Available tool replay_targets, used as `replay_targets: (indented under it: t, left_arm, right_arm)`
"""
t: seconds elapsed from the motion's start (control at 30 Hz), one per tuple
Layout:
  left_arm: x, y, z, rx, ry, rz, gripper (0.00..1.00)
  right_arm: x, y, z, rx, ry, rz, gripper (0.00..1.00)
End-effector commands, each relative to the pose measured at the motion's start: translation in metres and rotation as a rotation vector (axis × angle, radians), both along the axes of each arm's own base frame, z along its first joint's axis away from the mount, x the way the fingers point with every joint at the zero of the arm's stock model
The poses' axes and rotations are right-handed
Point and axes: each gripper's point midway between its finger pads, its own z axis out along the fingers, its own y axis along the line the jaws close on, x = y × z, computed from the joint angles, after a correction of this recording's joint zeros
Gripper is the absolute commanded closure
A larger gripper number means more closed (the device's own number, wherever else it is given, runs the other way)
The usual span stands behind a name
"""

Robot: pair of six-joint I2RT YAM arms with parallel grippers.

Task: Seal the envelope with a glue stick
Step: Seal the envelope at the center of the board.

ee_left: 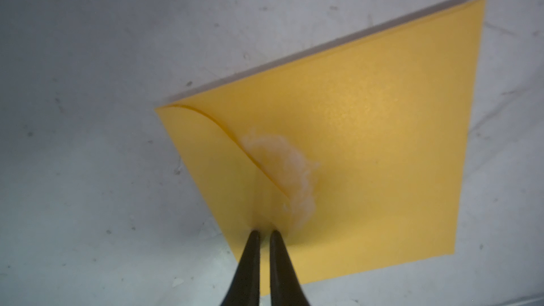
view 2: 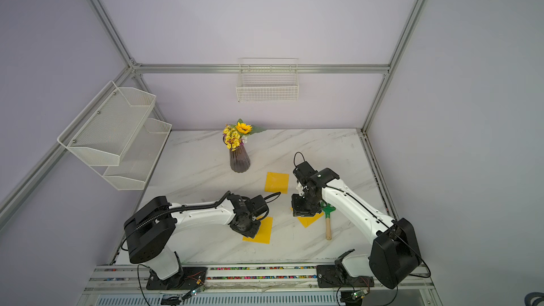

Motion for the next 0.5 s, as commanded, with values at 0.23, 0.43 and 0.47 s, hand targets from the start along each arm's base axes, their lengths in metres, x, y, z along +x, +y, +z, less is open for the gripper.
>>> replay_targets:
  t: [0.23, 0.43, 0.47]
  left_arm:
    - [0.020, -0.019, 0.037, -0.090, -0.097, -0.020, 0.88]
    - [0.017, -0.017, 0.026, -0.070, -0.066, -0.022, 0.88]
    - [0.015, -0.015, 0.021, -0.057, -0.055, -0.020, 0.88]
  right_arm:
    - [0.001, 0.000, 0.003, 0.016, -0.007, -0.003, 1.00]
    - [0.000, -0.001, 0.005, 0.019, -0.011, -0.010, 1.00]
    - [0.000, -0.001, 0.005, 0.018, -0.012, -0.011, 1.00]
